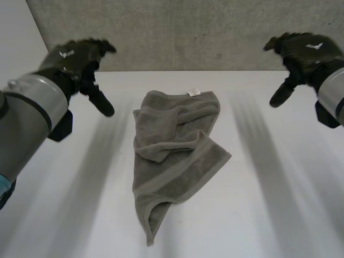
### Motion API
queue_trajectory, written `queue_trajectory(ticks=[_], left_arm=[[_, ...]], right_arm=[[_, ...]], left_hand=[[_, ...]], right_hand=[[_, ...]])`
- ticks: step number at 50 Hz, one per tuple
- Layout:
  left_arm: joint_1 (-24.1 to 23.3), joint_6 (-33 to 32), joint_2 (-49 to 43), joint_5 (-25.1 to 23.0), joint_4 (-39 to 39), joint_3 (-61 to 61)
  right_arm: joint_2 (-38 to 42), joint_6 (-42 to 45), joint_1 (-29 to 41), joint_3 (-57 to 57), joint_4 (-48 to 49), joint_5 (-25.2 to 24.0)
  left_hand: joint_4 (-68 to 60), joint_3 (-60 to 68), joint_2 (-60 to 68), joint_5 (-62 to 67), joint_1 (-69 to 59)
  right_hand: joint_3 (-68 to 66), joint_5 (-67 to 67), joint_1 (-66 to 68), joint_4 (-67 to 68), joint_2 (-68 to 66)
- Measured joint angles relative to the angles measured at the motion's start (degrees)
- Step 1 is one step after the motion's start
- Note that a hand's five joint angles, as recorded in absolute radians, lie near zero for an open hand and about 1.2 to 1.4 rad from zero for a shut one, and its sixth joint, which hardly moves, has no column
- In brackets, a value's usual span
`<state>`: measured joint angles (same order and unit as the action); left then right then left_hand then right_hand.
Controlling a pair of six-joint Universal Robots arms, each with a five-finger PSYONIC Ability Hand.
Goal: Fold the towel.
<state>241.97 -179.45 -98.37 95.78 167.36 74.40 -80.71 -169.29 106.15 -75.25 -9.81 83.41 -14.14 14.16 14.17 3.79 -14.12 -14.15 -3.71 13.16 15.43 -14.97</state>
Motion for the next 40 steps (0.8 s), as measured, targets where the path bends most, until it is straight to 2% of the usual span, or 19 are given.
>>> queue_trajectory(ticks=[8, 14, 19, 25, 28, 30, 34, 40], left_arm=[[0.1, -2.7, -2.1, -3.2, 1.1, 8.9], [0.1, -5.2, -4.3, -4.0, 6.9, 16.4], [0.4, -5.7, -5.0, -4.1, 14.1, 21.5], [0.5, -5.7, -5.7, -4.1, 24.0, 26.7], [0.5, -5.7, -6.4, -4.2, 26.9, 27.8], [0.5, -5.6, -7.2, -4.5, 28.4, 28.3], [0.5, -5.5, -8.5, -5.2, 29.3, 28.5], [0.5, -5.1, -9.7, -6.6, 29.5, 28.4]], right_arm=[[7.9, 10.3, 3.9, 1.1, -2.7, -13.1], [17.5, 14.7, 9.6, 4.8, -2.9, -16.4], [25.6, 13.4, 13.9, 9.7, -2.5, -14.7], [35.2, 6.4, 17.4, 16.3, -1.0, -10.0], [38.2, 3.6, 18.0, 18.3, 0.4, -7.5], [40.8, 1.8, 18.4, 19.9, 2.5, -4.7], [42.3, 0.7, 18.7, 21.0, 5.4, -1.0], [37.4, 0.6, 18.7, 19.8, 8.2, 1.2]], left_hand=[[-12.7, 12.7, 12.7, 13.1, -12.8], [-13.7, 13.6, 13.7, 14.1, -13.6], [-13.7, 13.7, 13.7, 14.1, -13.6], [-13.4, 13.4, 13.5, 13.6, -13.4], [-12.5, 12.5, 12.4, 12.7, -12.6], [-10.5, 10.5, 10.5, 10.7, -10.7], [-7.5, 7.4, 7.5, 7.6, -7.7], [-0.5, 0.4, 0.4, 0.7, -0.7]], right_hand=[[0.0, 0.0, 0.0, 0.0, 0.0], [-2.1, -2.9, 3.5, 1.2, -1.5], [-6.6, -8.2, 7.9, 5.3, -5.1], [-13.5, -14.7, 14.4, 12.4, -12.2], [-22.6, -23.6, 24.2, 21.3, -21.8], [-38.6, -39.1, 39.6, 37.2, -38.3], [-61.5, -62.4, 62.5, 60.2, -60.9], [-62.4, -63.6, 63.3, 61.3, -60.9]])
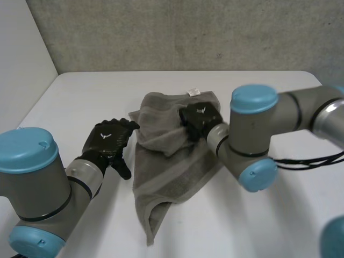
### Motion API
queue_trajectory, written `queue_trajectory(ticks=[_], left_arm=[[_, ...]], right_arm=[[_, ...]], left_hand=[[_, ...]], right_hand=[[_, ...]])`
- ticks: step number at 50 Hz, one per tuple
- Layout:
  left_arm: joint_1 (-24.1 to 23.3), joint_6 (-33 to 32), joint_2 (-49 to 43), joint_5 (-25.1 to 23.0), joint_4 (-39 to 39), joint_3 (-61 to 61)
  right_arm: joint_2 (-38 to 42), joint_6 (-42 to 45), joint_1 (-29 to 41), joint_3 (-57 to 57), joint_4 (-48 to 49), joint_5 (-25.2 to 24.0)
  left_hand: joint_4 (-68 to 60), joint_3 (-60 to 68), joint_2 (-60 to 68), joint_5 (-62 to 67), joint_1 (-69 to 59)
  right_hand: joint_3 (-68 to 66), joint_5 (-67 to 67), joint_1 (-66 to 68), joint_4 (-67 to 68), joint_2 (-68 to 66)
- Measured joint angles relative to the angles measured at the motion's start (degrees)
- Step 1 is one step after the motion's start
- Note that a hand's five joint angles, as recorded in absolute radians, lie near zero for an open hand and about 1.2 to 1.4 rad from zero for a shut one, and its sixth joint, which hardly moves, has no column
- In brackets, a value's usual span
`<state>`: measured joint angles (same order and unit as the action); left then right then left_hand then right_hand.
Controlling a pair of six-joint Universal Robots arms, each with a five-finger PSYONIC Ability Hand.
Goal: Fold the towel.
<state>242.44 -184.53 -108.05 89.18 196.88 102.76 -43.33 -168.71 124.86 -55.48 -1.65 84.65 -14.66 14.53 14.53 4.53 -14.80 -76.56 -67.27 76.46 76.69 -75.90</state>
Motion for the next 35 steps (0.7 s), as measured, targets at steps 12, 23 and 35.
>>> queue_trajectory(ticks=[12, 23, 35], left_arm=[[-0.3, 5.3, -0.9, -0.6, 4.9, -1.8], [-3.4, 12.8, -5.5, -2.0, 6.5, -5.3], [-6.5, 13.8, -10.6, -4.5, 7.5, -7.7]], right_arm=[[-24.1, 3.1, -0.8, -12.5, -7.3, -5.8], [-38.9, 3.9, -3.0, -26.6, -10.6, -7.3], [-47.2, 3.8, -5.7, -35.6, -10.0, -9.8]], left_hand=[[3.0, -2.8, -2.9, -2.3, 2.8], [2.8, -2.7, -2.7, -2.3, 2.7], [-18.2, 18.3, 18.3, 18.2, -18.1]], right_hand=[[0.0, 0.0, 0.0, 0.0, 0.0], [0.0, 0.0, 0.0, 0.0, 0.0], [-0.2, 0.0, 0.0, 0.1, 0.0]])
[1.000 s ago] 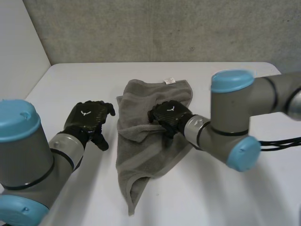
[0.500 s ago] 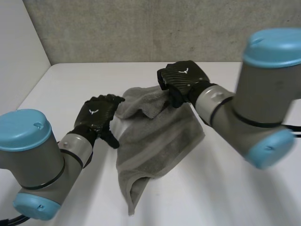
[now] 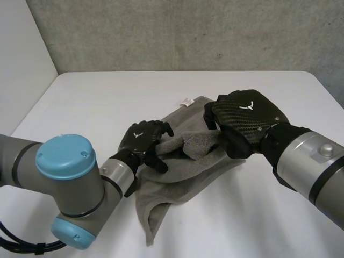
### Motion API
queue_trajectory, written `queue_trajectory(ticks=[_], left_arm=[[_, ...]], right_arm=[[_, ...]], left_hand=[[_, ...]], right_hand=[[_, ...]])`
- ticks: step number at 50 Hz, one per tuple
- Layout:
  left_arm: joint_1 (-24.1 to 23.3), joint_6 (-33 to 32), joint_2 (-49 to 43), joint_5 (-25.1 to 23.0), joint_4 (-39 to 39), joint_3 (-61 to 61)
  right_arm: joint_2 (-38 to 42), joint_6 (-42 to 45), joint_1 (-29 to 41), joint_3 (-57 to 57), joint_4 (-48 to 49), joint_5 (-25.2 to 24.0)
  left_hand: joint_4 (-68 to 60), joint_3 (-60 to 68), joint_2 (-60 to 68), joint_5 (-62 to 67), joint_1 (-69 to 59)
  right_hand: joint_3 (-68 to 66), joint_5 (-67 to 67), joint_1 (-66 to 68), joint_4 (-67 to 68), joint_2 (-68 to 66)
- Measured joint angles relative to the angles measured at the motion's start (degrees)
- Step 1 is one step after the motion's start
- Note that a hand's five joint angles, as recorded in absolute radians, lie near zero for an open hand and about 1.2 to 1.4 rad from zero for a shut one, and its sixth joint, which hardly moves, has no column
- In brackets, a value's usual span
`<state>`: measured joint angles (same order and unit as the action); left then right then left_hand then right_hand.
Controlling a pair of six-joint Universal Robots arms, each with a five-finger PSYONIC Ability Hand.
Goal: Fold the towel.
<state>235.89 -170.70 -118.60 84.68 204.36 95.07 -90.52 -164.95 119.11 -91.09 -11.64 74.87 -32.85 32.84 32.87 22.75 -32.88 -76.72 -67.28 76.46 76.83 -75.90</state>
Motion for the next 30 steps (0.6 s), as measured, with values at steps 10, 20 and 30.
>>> queue_trajectory(ticks=[10, 20, 30], left_arm=[[0.1, -0.2, -5.3, 0.4, 1.5, -5.1], [0.1, -0.2, -7.4, 0.0, 1.6, -9.2], [0.1, -0.6, -8.2, -0.6, 1.6, -11.9]], right_arm=[[-1.0, -0.1, -3.5, 0.8, 1.1, -1.0], [-1.5, 0.6, -4.6, 1.3, 0.9, -2.5], [-1.3, 2.1, -6.4, 1.2, 1.0, -5.1]], left_hand=[[-4.5, 4.6, 4.6, 4.5, -4.6], [-4.5, 4.6, 4.6, 4.5, -4.6], [-4.8, 4.8, 4.8, 4.7, -4.8]], right_hand=[[0.0, 0.0, 0.0, 0.0, 0.0], [0.0, 0.0, 0.0, 0.0, 0.0], [0.0, 0.0, 0.0, 0.0, 0.0]])
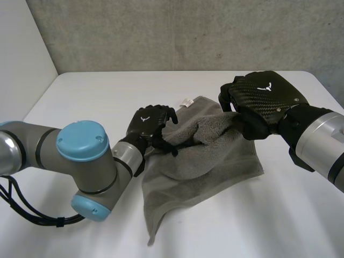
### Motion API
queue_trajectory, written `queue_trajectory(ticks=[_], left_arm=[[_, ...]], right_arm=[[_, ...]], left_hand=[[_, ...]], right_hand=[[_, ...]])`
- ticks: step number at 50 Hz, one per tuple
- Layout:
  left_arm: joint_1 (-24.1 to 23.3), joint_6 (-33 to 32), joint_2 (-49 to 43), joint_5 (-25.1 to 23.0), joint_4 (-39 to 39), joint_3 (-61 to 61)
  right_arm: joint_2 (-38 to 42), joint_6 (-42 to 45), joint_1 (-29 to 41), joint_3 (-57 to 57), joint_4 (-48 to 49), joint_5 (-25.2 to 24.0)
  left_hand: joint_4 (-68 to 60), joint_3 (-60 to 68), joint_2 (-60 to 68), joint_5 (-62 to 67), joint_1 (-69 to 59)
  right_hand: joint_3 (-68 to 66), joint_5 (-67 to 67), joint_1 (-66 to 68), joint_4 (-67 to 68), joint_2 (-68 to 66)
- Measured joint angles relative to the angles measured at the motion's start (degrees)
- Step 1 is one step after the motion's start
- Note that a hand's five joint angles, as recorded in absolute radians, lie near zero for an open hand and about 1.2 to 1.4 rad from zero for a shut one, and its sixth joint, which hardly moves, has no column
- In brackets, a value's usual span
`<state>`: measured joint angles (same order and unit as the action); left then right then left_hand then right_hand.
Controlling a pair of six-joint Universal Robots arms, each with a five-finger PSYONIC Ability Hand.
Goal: Fold the towel.
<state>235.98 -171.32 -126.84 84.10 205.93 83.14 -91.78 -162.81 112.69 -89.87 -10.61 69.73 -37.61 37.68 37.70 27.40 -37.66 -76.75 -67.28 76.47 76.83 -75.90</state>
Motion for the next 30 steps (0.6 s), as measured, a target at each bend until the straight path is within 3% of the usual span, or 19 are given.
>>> queue_trajectory(ticks=[8, 16, 23, 30], left_arm=[[0.0, -0.1, -4.0, 0.0, -0.1, -4.0], [0.1, -0.2, -6.7, 0.1, 0.0, -8.5], [0.9, -2.4, -6.8, 0.6, 0.3, -13.8], [3.8, -7.2, -2.9, 3.0, 3.7, -26.7]], right_arm=[[1.5, 0.2, -0.2, 1.3, 0.2, -0.4], [4.6, 0.2, -0.1, 3.9, 0.2, -0.3], [8.1, 1.3, -0.1, 8.0, 0.7, 0.0], [15.0, 3.3, -0.6, 21.4, 8.5, 1.7]], left_hand=[[-5.4, 5.4, 5.4, 5.4, -5.7], [-27.2, 27.0, 27.2, 26.6, -26.2], [-31.2, 31.0, 31.1, 30.0, -29.2], [-32.0, 31.9, 31.8, 30.7, -29.8]], right_hand=[[0.0, 0.0, 0.0, 0.0, 0.0], [-0.1, 0.0, 0.2, 0.0, 0.0], [-0.1, 0.0, 0.2, 0.0, 0.0], [-0.3, 0.0, 0.3, 0.0, -0.1]])
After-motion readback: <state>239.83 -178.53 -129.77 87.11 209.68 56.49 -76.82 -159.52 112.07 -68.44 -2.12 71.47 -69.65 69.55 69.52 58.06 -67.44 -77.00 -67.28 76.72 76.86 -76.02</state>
